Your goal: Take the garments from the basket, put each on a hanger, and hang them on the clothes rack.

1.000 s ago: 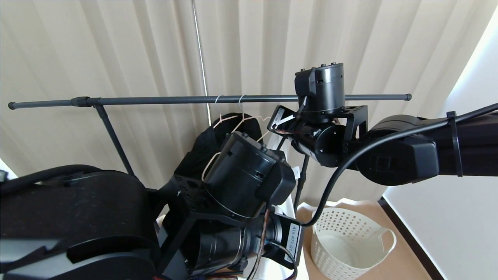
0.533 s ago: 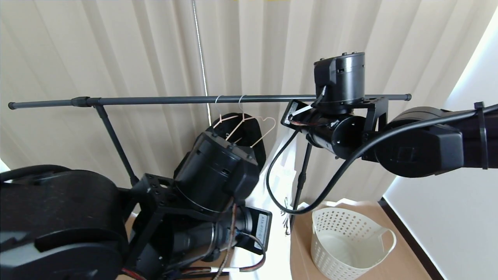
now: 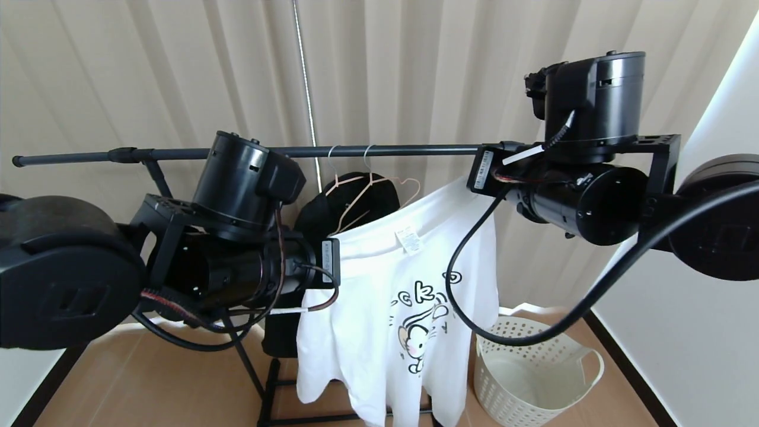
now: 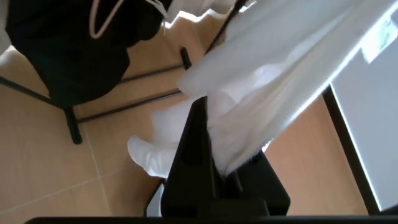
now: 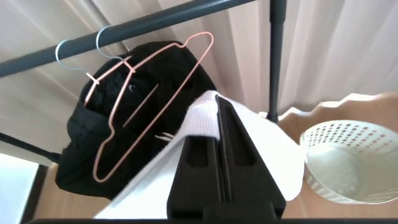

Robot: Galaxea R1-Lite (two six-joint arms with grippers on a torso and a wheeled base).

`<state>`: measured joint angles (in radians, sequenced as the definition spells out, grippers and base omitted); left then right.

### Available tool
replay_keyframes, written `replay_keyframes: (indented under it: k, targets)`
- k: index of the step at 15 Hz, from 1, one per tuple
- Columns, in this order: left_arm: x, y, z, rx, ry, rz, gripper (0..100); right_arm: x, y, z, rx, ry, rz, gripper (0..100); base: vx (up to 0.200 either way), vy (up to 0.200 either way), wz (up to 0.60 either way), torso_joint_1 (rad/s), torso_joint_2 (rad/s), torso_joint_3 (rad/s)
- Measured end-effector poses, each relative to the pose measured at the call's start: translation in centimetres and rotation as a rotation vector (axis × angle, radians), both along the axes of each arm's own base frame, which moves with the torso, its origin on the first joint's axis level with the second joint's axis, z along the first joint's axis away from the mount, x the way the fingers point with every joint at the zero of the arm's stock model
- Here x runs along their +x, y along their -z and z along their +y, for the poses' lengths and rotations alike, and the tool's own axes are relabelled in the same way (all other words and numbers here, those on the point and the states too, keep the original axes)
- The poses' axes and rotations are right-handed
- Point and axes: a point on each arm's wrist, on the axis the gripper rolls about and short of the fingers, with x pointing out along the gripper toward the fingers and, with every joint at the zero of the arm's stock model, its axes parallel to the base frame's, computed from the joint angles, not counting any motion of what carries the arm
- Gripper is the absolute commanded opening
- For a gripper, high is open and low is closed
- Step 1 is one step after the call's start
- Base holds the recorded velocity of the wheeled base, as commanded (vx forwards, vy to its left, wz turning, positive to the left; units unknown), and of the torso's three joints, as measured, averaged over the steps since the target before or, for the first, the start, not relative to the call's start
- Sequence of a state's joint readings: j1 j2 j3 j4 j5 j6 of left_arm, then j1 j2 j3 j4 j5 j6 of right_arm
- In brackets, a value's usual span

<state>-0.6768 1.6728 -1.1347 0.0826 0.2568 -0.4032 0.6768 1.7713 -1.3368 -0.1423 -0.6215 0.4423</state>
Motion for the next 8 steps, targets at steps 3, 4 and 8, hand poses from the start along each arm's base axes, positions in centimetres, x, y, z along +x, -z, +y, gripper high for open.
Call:
replay_keyframes:
  k: [3,4,8]
  targets:
    - [1.8,-1.4,-0.5,-0.024,-0.042,-0.051,0,-2.0,0.0,-0.9,-0.111,-0.034,0.012,0,0.0,0.0,0.0,0.0,0.0,0.0]
    - [2.3,-1.9,-0.8,-0.035,-0.049,-0.071,0,-2.8,0.0,-1.2,-0.154,-0.054,0.02,0,0.0,0.0,0.0,0.0,0.0,0.0]
    - [4.1,-3.2,-2.0,-0.062,-0.077,-0.123,0,-5.2,0.7,-1.8,-0.262,-0.109,0.095,0,0.0,0.0,0.0,0.0,0.0,0.0]
